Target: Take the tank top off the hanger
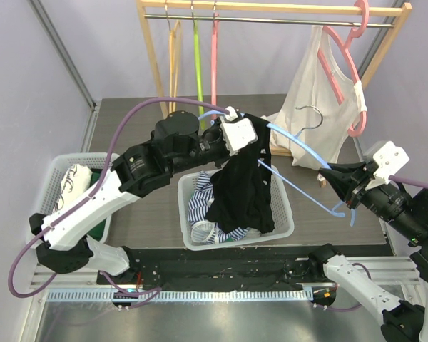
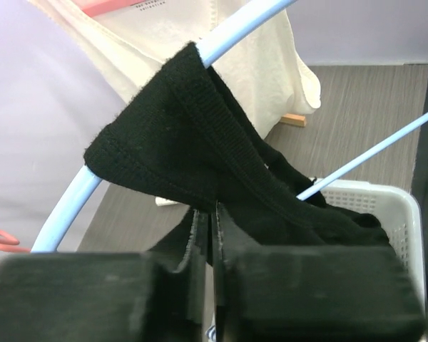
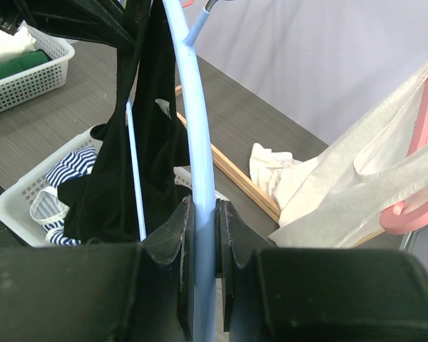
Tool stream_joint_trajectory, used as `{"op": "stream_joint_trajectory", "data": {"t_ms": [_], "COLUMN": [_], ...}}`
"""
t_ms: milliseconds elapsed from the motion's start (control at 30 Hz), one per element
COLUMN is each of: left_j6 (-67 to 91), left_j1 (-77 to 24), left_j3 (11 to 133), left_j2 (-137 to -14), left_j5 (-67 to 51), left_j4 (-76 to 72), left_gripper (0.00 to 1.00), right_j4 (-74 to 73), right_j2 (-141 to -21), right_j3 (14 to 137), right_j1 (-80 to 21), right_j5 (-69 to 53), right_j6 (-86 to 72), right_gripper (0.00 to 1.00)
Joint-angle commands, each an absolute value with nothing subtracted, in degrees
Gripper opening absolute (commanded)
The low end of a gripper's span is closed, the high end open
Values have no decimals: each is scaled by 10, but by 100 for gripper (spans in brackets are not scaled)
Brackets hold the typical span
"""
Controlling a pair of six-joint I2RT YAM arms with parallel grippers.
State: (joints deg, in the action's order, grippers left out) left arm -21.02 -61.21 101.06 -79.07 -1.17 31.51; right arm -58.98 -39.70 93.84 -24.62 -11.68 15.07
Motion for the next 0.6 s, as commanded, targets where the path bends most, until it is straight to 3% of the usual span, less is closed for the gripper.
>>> {"op": "stream_joint_trajectory", "data": {"t_ms": [0,567], "left_j6": [-205,-286], "left_j1": [-611,-599], "left_j3": [1046,1213], "left_j2": [-791,-812], "left_j5": [-16,78], "left_j4": [284,294], "left_gripper": [0,0], "right_j4": [-548,-606], "right_j2": [-386,-345], "right_j3": [942,940], "right_j1": [-245,-244], "right_j5": [-115,-76], "right_j6": [142,138], "right_gripper": [1,1]}}
